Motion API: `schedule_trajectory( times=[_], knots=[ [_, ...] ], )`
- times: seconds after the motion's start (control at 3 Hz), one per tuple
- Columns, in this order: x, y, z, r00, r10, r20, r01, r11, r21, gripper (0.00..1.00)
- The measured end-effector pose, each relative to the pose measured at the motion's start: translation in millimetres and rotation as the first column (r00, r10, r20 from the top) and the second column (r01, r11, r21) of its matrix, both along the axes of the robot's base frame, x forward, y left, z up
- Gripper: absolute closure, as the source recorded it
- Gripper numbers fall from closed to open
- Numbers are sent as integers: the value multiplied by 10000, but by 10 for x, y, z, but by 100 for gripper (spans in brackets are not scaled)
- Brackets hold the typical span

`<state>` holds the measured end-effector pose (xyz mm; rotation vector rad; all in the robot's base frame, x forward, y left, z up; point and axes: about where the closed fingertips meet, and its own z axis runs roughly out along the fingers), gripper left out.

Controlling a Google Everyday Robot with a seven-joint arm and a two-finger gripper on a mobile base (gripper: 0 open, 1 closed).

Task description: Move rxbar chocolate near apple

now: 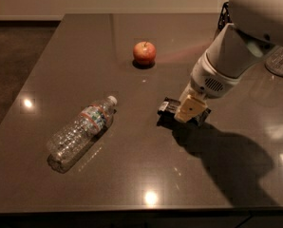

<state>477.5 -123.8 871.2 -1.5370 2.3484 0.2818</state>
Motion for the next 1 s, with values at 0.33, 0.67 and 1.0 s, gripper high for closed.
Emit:
schedule_trajectory(
  times=[0.33,0.67,1.0],
  knots=[
    [409,2,-6,9959,-885,166,882,9959,199,100],
    [852,40,-22,9827,-1792,468,1773,9832,437,100],
    [1215,41,-38,9660,-2493,683,2462,9678,519,100]
  ],
)
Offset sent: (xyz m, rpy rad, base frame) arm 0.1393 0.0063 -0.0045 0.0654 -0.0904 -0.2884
